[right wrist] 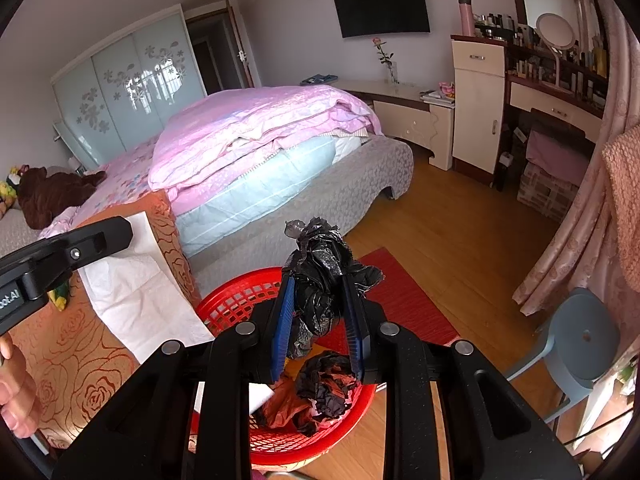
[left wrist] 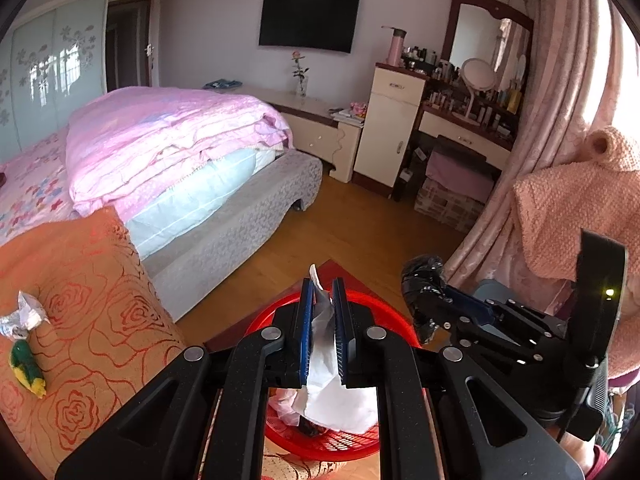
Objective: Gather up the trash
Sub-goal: 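Open both tools to drop the napkin and bag into the wastebasket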
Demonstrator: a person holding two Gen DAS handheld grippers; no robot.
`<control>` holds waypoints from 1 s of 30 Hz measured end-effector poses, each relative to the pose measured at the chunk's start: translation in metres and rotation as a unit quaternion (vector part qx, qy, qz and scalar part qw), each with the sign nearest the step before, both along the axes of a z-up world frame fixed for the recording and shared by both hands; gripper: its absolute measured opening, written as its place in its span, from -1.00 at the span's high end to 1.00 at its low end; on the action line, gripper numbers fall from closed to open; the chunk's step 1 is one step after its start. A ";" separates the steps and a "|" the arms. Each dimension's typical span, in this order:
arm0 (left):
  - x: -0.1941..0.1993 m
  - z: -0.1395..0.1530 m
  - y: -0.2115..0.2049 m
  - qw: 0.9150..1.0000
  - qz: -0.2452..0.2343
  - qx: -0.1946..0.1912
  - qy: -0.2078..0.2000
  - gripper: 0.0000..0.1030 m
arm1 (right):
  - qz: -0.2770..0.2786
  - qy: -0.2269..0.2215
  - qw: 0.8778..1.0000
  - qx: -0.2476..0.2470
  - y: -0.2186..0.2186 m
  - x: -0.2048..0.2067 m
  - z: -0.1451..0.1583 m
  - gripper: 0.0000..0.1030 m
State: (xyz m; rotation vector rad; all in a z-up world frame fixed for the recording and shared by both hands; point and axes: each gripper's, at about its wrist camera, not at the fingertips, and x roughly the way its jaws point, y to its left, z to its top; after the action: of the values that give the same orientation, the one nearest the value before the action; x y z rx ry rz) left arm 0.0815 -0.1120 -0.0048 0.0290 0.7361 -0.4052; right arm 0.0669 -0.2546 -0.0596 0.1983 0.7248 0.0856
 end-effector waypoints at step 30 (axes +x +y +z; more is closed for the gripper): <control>0.008 -0.041 0.012 0.999 0.033 0.021 0.033 0.07 | 0.019 0.025 1.000 0.002 0.015 0.004 -0.021 0.03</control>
State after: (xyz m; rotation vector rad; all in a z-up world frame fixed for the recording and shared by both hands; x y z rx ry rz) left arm 0.0899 -0.1001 -0.0459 0.0313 0.8094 -0.3291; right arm 0.0711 -0.2392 -0.0801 0.1904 0.7782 0.1189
